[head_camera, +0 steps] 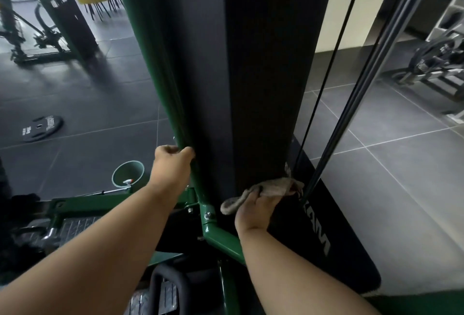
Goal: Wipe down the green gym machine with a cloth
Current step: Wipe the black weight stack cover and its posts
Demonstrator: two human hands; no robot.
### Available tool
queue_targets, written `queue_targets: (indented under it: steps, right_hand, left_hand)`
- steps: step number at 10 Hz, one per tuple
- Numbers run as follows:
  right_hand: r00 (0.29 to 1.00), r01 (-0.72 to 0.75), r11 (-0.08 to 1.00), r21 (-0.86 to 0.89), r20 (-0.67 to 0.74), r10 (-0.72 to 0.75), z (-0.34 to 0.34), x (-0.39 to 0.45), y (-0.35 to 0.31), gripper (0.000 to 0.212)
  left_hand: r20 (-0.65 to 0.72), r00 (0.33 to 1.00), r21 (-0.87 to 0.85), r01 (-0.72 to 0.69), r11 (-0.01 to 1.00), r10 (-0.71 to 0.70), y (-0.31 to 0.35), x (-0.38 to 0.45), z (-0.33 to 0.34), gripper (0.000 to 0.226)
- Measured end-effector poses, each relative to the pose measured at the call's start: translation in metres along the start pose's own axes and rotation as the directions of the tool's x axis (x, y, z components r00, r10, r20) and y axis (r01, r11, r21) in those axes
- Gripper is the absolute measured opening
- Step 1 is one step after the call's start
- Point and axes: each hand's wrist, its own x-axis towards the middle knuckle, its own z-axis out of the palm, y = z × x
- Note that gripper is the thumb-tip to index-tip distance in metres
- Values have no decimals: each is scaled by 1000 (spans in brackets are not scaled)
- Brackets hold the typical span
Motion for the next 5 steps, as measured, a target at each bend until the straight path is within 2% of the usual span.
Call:
queue_targets:
  steps: [1, 2, 3, 4, 5]
  right_hand:
    - [967, -221, 925, 309, -58, 250, 25, 2, 2, 64]
    - [906, -373, 859, 351, -59, 418, 39, 9, 9, 56]
    - [880, -426, 846, 320, -68, 469, 41, 24, 17, 53]
    - [805, -518, 726, 452, -30, 593, 39, 43, 20, 42]
    - [804, -591, 746, 308, 153, 574, 32, 55, 16, 45]
  left_hand:
    - [-21, 1000, 18, 16, 1000, -16, -7, 13, 6, 63]
    - [-1, 999, -4, 40, 999, -40, -13, 13, 19, 62]
    - [14, 998, -2, 53, 999, -53, -22, 10, 33, 51]
    - [13, 999, 19, 39, 999, -39, -29, 10, 39, 51]
    - [6, 1000, 52, 24, 998, -25, -36, 16, 39, 53]
